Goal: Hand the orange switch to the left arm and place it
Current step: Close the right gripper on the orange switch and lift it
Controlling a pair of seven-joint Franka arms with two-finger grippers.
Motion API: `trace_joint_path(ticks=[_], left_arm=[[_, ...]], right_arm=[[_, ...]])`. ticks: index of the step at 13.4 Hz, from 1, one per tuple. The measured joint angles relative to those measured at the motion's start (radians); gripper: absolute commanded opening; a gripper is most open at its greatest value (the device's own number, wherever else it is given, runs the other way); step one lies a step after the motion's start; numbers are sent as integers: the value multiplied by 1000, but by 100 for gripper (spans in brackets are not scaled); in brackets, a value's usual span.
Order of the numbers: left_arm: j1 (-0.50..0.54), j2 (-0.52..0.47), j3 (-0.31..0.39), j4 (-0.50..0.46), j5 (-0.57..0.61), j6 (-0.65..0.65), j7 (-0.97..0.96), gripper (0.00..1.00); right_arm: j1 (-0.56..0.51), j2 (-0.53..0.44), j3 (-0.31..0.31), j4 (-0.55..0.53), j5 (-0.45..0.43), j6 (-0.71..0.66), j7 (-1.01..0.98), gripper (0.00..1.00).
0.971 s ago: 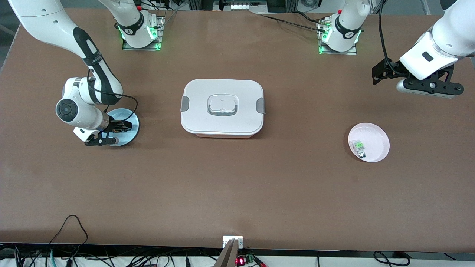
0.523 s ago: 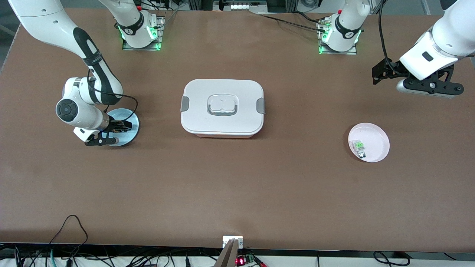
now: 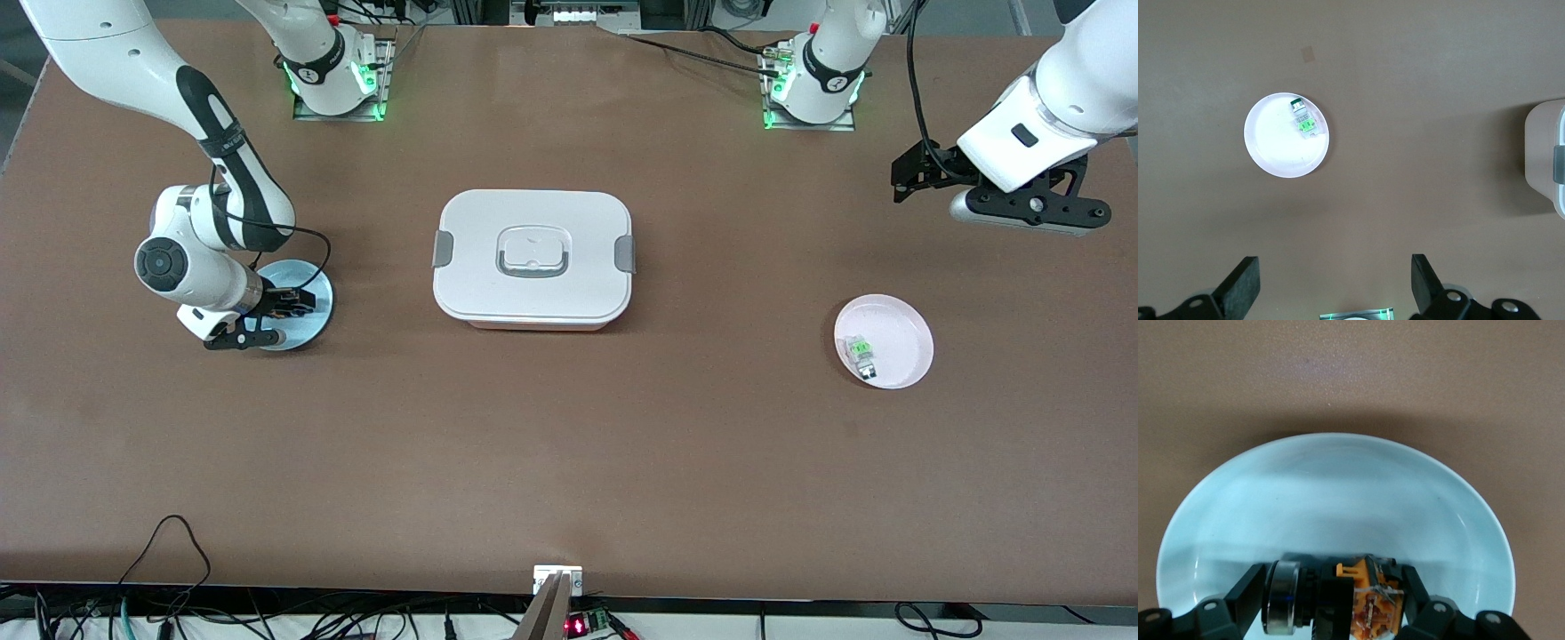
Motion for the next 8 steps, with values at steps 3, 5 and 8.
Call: trace_joint_path(ticks=[3,5,8], left_arm=[[0,0,0,0,0,0,0,100],[0,0,0,0,0,0,0,100],[0,0,0,0,0,0,0,100]], right_arm=[[0,-5,4,1,0,-2,-4,51],[1,-5,8,1,0,-2,-8,45],[1,-5,15,1,0,-2,-10,44]])
